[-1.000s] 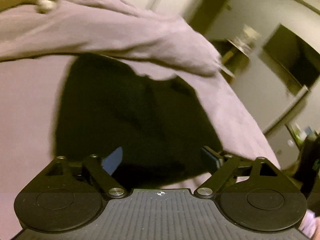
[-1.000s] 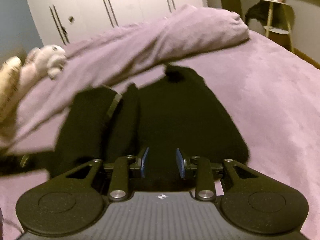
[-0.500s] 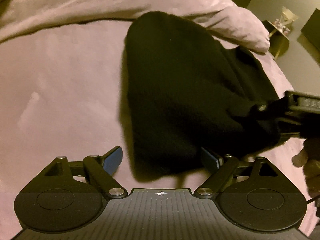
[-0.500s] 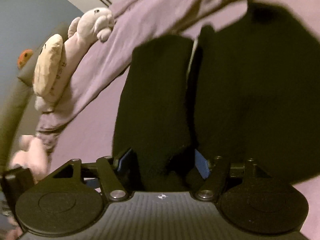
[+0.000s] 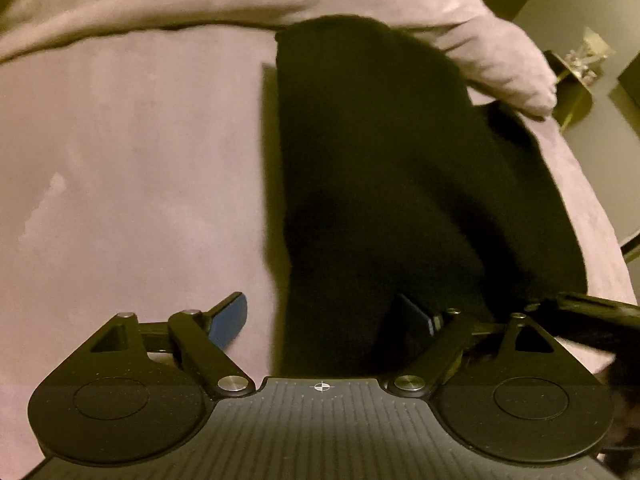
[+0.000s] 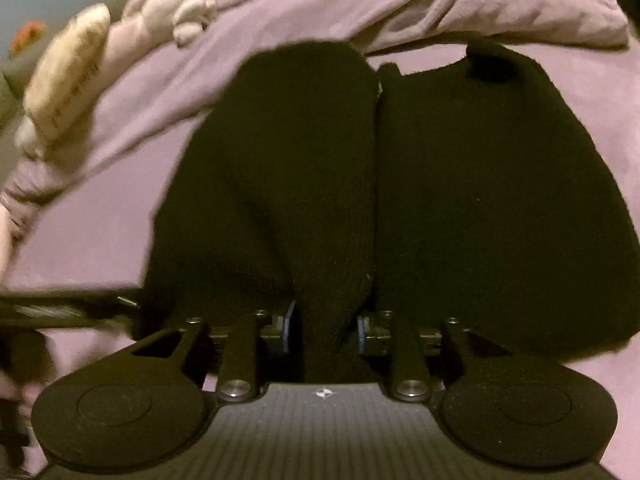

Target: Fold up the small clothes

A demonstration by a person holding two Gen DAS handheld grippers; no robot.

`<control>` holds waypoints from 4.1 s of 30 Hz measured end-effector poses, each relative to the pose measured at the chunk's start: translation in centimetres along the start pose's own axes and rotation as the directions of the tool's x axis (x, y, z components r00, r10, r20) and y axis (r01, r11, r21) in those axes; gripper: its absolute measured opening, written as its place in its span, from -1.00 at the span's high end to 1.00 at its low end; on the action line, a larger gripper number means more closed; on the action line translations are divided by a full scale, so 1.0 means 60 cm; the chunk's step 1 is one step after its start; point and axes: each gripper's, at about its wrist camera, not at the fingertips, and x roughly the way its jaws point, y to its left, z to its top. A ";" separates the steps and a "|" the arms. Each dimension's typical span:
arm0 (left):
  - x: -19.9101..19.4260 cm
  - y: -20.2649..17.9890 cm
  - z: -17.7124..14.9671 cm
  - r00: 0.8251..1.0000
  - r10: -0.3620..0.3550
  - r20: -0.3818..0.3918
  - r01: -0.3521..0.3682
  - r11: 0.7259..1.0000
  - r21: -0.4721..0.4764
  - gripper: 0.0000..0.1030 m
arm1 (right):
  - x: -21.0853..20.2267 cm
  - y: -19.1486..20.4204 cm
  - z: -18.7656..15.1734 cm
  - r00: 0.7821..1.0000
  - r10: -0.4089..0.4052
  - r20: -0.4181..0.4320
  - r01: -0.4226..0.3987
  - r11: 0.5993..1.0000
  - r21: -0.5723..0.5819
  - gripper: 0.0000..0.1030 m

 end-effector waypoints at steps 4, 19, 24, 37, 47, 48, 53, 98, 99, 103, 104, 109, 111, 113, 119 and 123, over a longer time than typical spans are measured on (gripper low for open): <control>0.010 -0.002 0.001 1.000 -0.006 0.007 0.006 1.000 0.021 -0.69 | -0.038 -0.028 0.027 0.994 0.071 0.079 -0.078 0.994 0.082 0.17; -0.027 -0.019 0.026 0.998 -0.028 0.048 0.026 0.999 0.044 -0.68 | 0.111 -0.030 0.150 0.988 0.142 0.054 -0.148 0.981 0.127 0.80; -0.033 -0.008 0.077 0.992 -0.003 0.123 0.000 1.000 0.022 -0.73 | 0.075 -0.007 0.144 0.989 -0.031 0.143 0.035 0.999 -0.022 0.83; 0.069 -0.011 0.102 1.000 -0.019 0.025 0.019 1.000 0.011 -0.72 | 0.054 -0.094 0.144 0.994 -0.036 0.101 0.026 0.995 0.092 -0.06; 0.078 -0.013 0.106 1.000 -0.022 0.018 0.023 0.999 -0.030 -0.79 | 0.126 -0.070 0.155 0.988 0.147 0.037 -0.150 0.982 0.112 -0.65; 0.079 -0.013 0.107 1.000 -0.022 0.016 0.022 0.999 -0.031 -0.79 | 0.134 -0.061 0.157 0.989 0.144 0.030 -0.146 0.986 0.084 -0.65; 0.083 -0.011 0.111 1.000 -0.022 0.001 0.022 0.999 -0.047 -0.81 | 0.159 -0.041 0.164 0.994 0.112 0.003 -0.112 0.994 0.018 0.31; 0.010 -0.033 0.137 0.996 -0.060 0.062 0.066 0.991 -0.114 -0.94 | 0.035 0.085 0.165 0.937 -0.181 0.298 0.310 0.826 -0.471 0.55; 0.014 -0.046 0.139 0.996 -0.071 0.060 0.076 0.992 -0.098 -0.93 | 0.031 0.070 0.165 0.929 -0.212 0.304 0.339 0.818 -0.464 0.55; 0.026 -0.087 0.139 0.995 -0.069 0.068 0.071 0.997 -0.028 -0.92 | 0.020 0.012 0.158 0.897 -0.304 0.322 0.423 0.803 -0.420 0.55; 0.033 -0.094 0.139 0.995 -0.077 0.059 0.079 0.997 -0.024 -0.93 | 0.020 -0.002 0.157 0.890 -0.320 0.324 0.438 0.798 -0.414 0.55; 0.066 -0.122 0.127 0.997 -0.078 0.016 0.078 0.997 -0.002 -0.93 | 0.056 -0.055 0.146 0.881 -0.370 0.295 0.468 0.776 -0.423 0.49; 0.077 -0.126 0.122 0.997 -0.072 0.005 0.072 0.997 0.005 -0.95 | 0.074 -0.074 0.142 0.884 -0.384 0.269 0.466 0.776 -0.426 0.32; 0.091 -0.117 0.121 0.997 -0.074 -0.021 0.073 0.997 -0.022 -0.96 | 0.065 -0.097 0.148 0.877 -0.404 0.258 0.475 0.807 -0.351 -0.02; 0.070 -0.110 0.127 0.997 -0.073 -0.003 0.073 0.995 -0.063 -0.94 | -0.062 -0.133 0.117 0.888 -0.345 0.303 0.392 0.913 -0.112 -0.05; 0.061 -0.123 0.139 0.995 -0.101 0.010 0.102 0.994 -0.035 -0.94 | -0.089 -0.161 0.061 0.918 -0.316 0.241 0.328 0.945 -0.013 -0.05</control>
